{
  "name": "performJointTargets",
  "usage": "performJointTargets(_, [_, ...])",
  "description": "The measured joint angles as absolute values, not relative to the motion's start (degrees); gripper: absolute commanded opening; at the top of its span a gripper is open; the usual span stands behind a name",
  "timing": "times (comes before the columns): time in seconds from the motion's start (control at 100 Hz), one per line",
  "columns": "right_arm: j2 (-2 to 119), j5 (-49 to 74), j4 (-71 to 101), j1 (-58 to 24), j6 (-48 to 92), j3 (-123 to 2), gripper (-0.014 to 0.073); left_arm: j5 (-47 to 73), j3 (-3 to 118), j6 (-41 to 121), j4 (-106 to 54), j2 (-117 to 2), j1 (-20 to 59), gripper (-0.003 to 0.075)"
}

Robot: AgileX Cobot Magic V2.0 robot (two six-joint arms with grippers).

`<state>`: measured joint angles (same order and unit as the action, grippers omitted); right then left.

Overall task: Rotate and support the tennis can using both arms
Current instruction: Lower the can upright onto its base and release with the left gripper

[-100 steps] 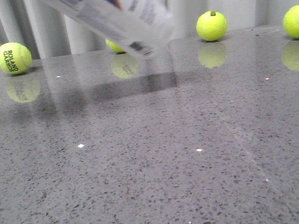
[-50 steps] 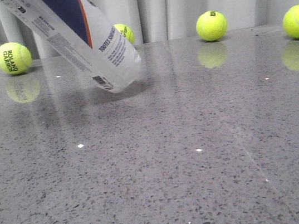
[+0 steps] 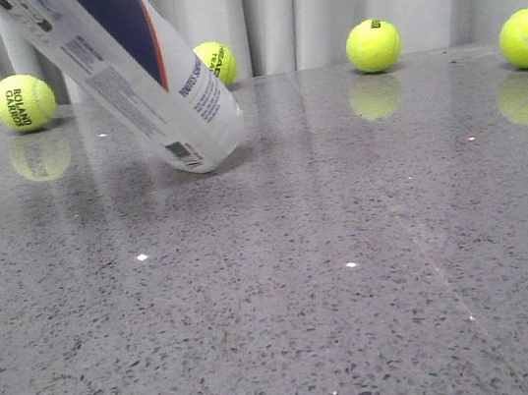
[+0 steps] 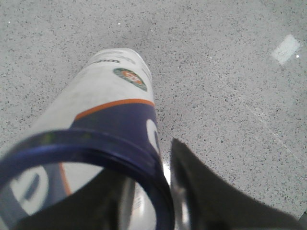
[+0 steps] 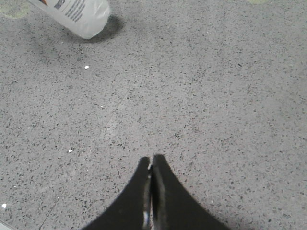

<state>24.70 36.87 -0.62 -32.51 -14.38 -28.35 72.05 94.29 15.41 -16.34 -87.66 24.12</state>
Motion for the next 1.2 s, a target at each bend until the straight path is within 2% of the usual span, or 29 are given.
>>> performJointTargets(0.09, [24.7,36.87,-0.62,-32.51,-14.38,-28.35,-0.0069,72.05,94.29,15.41,-16.34,-87.66,24.12,0.04])
performJointTargets(0.38, [24.7,36.87,-0.62,-32.51,-14.38,-28.35,-0.0069,72.13,98.8,15.41,-17.05,-90.43,24.16,0.0399])
performJointTargets(1.2, [24.7,36.87,-0.62,-32.51,-14.38,-28.35,-0.0069,72.27,127.33,15.41,-17.78,-110.42,24.28,0.0399])
